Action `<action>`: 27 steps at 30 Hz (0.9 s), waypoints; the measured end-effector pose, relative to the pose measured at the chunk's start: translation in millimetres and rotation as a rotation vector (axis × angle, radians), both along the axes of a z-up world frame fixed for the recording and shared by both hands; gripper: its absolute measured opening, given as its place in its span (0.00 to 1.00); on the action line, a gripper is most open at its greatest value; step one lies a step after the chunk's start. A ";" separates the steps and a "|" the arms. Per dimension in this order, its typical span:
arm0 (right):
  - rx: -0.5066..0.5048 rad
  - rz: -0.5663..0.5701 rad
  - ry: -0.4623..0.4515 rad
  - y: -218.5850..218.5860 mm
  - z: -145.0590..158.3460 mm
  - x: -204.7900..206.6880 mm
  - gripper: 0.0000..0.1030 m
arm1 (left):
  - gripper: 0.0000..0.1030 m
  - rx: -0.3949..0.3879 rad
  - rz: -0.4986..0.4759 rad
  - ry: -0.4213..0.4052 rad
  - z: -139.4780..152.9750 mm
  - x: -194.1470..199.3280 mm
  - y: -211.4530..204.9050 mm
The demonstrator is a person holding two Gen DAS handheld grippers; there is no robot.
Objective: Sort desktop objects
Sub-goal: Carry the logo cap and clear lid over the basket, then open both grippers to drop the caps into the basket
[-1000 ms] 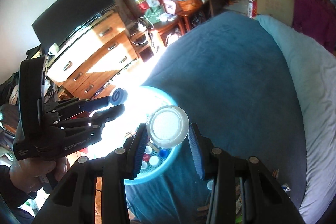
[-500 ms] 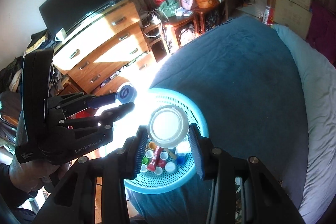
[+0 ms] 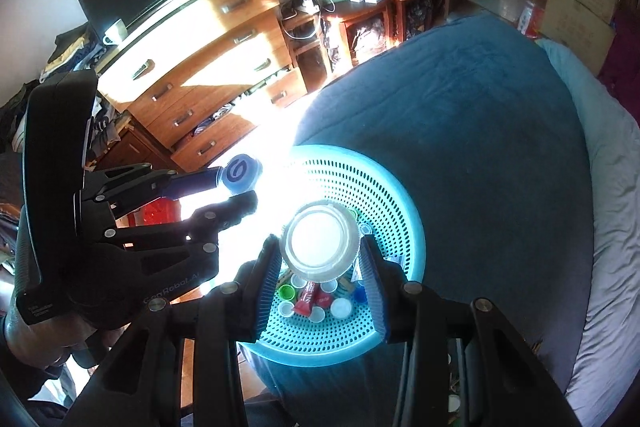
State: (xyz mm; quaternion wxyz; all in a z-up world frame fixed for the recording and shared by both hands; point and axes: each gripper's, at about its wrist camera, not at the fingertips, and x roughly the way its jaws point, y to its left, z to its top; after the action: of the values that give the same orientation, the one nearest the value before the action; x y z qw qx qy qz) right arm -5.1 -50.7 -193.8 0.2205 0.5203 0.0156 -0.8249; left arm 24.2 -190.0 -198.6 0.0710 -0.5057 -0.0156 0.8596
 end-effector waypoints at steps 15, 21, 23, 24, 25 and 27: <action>0.004 0.011 0.020 -13.3 8.4 3.5 0.37 | 0.37 0.002 -0.031 -0.028 -8.0 -9.3 10.7; -0.005 0.009 0.017 -9.7 7.5 1.1 0.37 | 0.37 -0.002 -0.035 -0.042 -10.4 -15.4 13.1; -0.005 0.009 0.016 -10.6 7.2 0.9 0.37 | 0.37 -0.002 -0.038 -0.046 -11.9 -17.7 13.2; -0.006 0.010 0.016 -10.3 6.8 0.2 0.37 | 0.37 -0.004 -0.040 -0.048 -12.5 -18.8 13.8; -0.007 0.010 0.015 -10.2 6.2 -1.0 0.37 | 0.37 -0.006 -0.040 -0.050 -12.9 -19.9 14.5; -0.011 0.012 0.013 -9.8 4.8 -3.1 0.37 | 0.37 -0.008 -0.038 -0.054 -14.5 -23.1 14.4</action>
State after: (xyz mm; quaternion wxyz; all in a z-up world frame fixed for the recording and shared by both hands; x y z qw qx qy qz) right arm -8.2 -60.5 -189.1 0.2281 0.5137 0.0155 -0.8269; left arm 1.2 -175.6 -213.1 0.0847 -0.5292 -0.0047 0.8442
